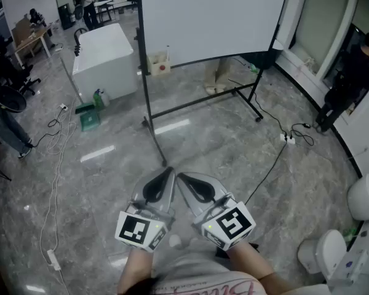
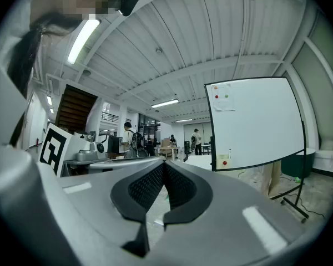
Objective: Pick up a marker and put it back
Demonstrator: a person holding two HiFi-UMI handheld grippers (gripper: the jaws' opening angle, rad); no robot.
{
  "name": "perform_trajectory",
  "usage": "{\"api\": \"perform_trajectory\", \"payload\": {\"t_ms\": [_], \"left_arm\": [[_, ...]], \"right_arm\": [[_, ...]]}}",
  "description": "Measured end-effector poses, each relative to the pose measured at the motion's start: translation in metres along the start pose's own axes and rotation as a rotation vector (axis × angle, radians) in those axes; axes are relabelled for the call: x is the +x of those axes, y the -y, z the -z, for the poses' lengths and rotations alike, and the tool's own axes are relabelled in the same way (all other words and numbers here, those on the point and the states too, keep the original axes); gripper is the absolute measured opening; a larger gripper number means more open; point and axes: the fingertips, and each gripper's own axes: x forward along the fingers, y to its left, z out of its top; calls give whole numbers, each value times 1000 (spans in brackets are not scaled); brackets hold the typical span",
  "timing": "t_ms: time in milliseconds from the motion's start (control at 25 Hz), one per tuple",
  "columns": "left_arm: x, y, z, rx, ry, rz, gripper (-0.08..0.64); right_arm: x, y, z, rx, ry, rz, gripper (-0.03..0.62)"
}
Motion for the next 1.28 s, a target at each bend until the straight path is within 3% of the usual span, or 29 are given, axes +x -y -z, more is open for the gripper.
{"api": "perform_trajectory", "payload": {"t_ms": [240, 760, 1000, 1280], "left_arm": [[-2, 19, -7, 39, 7, -24, 0], [2, 51, 0, 21, 4, -92, 0], [12, 42, 6, 17, -13, -106, 0], [54, -3, 10, 10, -10, -99, 0]], "right_arm": [[-18, 4, -7, -11, 7, 1, 1], [-59, 21, -3, 27, 46, -3, 2], [-49, 34, 4, 46, 21, -3, 2], [-1, 70, 4, 40, 10, 5, 2]]}}
